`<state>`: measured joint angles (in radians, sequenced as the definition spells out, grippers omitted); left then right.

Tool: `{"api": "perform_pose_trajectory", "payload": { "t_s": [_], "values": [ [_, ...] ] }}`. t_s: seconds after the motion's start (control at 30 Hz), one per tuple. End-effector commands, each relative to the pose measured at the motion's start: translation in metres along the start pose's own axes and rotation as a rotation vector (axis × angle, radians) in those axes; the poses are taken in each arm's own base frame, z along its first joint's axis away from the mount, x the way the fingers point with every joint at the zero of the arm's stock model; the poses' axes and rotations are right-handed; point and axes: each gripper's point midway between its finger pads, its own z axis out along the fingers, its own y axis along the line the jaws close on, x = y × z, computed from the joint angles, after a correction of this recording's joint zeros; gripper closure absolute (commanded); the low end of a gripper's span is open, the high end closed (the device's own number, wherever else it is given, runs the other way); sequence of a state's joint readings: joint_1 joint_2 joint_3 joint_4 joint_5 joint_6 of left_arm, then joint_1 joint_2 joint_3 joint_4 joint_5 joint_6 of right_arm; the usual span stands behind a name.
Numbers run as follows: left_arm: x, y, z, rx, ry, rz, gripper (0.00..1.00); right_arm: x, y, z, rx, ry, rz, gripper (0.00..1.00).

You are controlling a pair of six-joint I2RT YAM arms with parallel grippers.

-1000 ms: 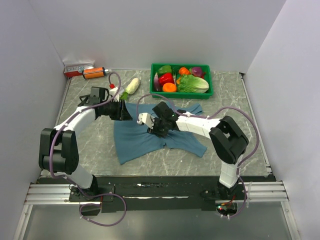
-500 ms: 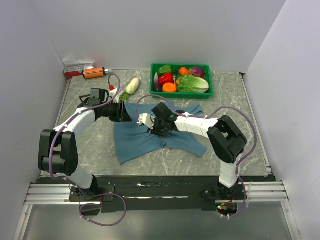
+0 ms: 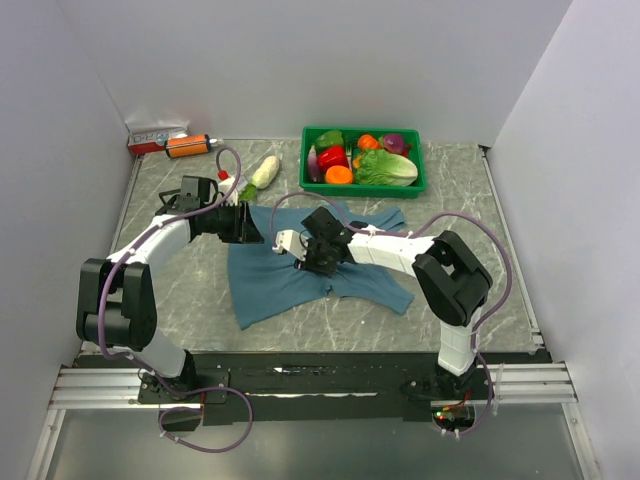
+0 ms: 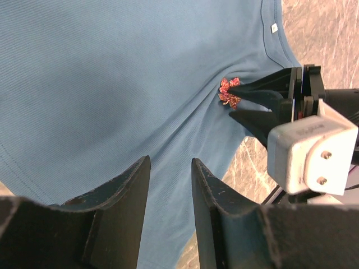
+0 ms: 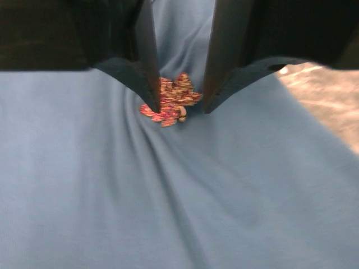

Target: Remove the brooch from the garment

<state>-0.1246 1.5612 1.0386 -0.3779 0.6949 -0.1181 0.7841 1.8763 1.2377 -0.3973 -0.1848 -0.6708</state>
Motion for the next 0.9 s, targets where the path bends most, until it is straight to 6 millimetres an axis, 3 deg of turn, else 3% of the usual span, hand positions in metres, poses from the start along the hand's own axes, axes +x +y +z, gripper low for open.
{"api": "perform_pose_trajectory", "payload": {
  "t_s": [0.0,0.33,0.43,0.73,0.87],
  "values": [
    [-0.020,-0.007,-0.004,0.015,-0.051,0.021,0.59,-0.017,-0.030,-0.002,0.140,-0.026,0.017,0.60],
    [-0.027,-0.005,-0.001,0.015,-0.051,0.021,0.59,-0.016,-0.054,-0.019,0.245,-0.024,0.006,0.64],
    [-0.028,-0.005,0.001,0.021,-0.049,0.015,0.58,-0.012,-0.058,-0.026,0.254,-0.022,0.009,0.74],
    [-0.032,-0.005,0.004,0.033,-0.045,0.005,0.59,-0.001,-0.037,-0.025,0.138,0.003,0.035,0.92],
    [-0.030,-0.006,0.005,0.043,-0.039,-0.002,0.58,0.004,-0.029,-0.024,0.099,0.015,0.049,0.95]
  ]
}}
